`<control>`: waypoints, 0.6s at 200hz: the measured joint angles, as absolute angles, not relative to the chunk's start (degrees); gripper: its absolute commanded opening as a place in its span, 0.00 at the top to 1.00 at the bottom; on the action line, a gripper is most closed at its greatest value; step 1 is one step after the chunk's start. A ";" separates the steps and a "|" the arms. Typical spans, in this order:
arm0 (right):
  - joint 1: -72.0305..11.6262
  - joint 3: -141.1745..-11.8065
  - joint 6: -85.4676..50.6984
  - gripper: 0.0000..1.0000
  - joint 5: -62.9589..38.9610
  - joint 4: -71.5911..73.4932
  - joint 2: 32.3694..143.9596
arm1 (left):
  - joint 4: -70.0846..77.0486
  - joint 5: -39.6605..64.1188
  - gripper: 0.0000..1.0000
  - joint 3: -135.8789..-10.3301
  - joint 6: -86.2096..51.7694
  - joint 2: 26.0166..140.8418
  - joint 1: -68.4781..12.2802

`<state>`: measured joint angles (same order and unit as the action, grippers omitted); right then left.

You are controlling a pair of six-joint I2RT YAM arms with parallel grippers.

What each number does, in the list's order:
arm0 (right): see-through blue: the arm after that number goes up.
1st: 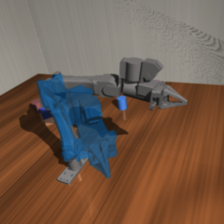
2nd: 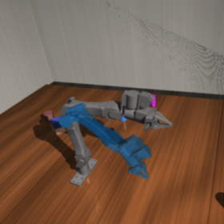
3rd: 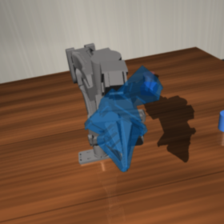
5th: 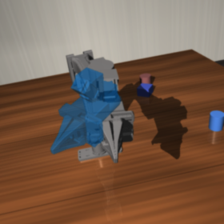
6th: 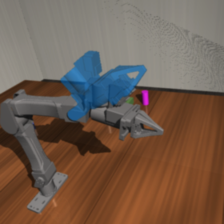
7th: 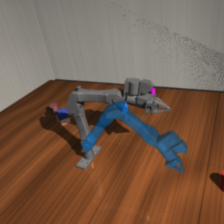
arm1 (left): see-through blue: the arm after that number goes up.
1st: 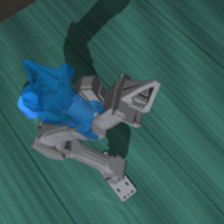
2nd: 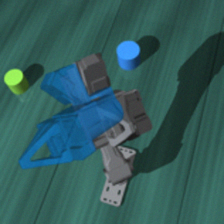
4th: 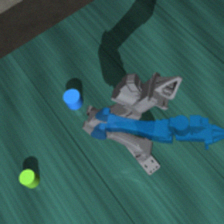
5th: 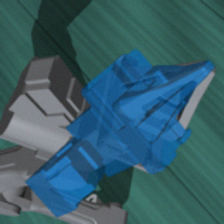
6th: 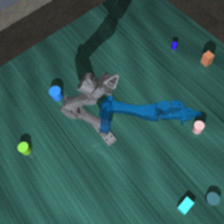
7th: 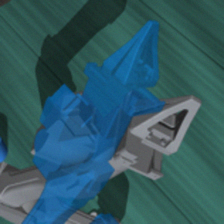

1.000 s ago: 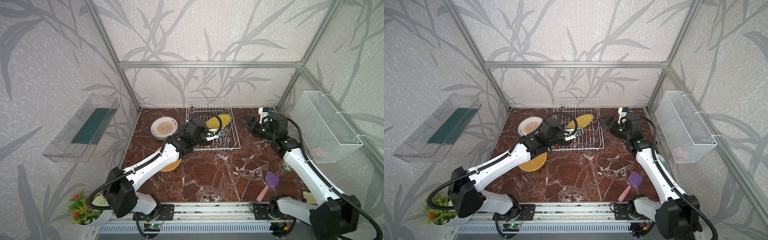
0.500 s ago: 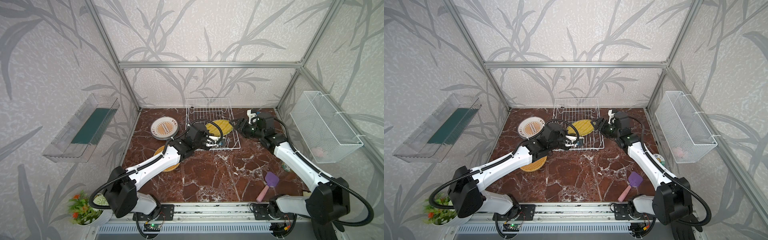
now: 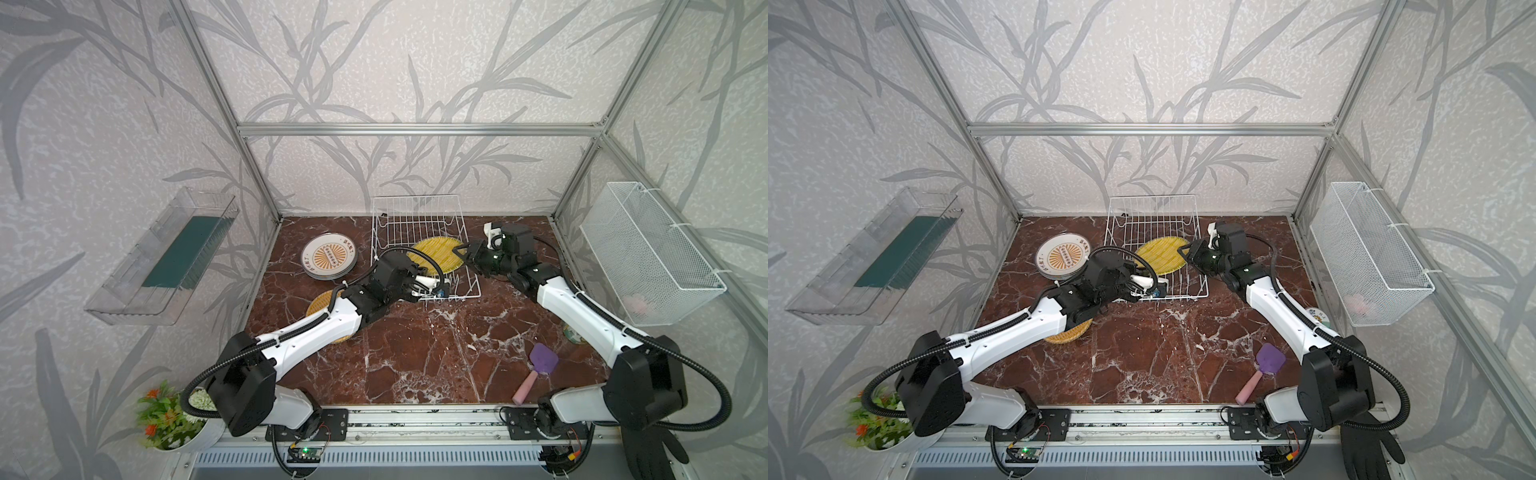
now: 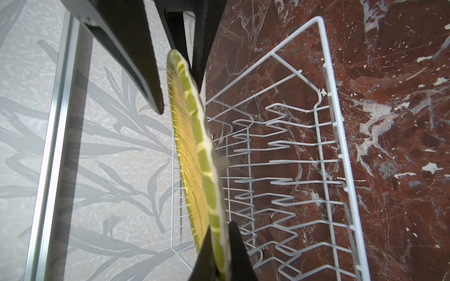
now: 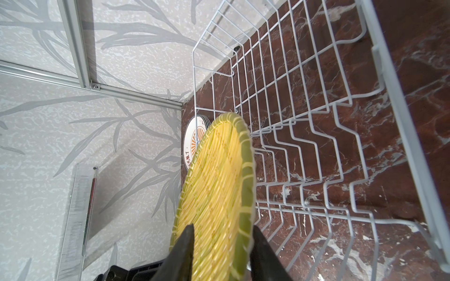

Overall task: Unload the plates from the dish rack
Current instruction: Place the plate among the plates.

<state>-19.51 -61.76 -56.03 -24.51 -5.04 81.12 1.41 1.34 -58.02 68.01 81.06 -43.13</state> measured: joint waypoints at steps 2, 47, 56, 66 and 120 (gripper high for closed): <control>-19.51 -61.84 -55.90 0.66 -24.51 -5.06 81.23 | 1.52 1.34 1.00 -58.02 68.03 81.06 -43.13; -19.51 -62.96 -56.21 0.83 -24.75 -5.06 83.20 | 2.22 1.30 1.00 -57.87 68.86 81.06 -43.13; -19.51 -63.00 -56.93 0.88 -24.67 -5.10 83.33 | 2.20 1.17 1.00 -57.58 69.34 81.06 -43.13; -19.51 -63.11 -58.59 0.93 -24.45 -5.50 83.46 | 2.39 0.71 1.00 -57.25 70.11 81.06 -43.29; -19.49 -63.26 -60.07 1.00 -24.14 -5.96 83.55 | 5.39 -0.32 0.58 -55.66 69.25 81.06 -43.86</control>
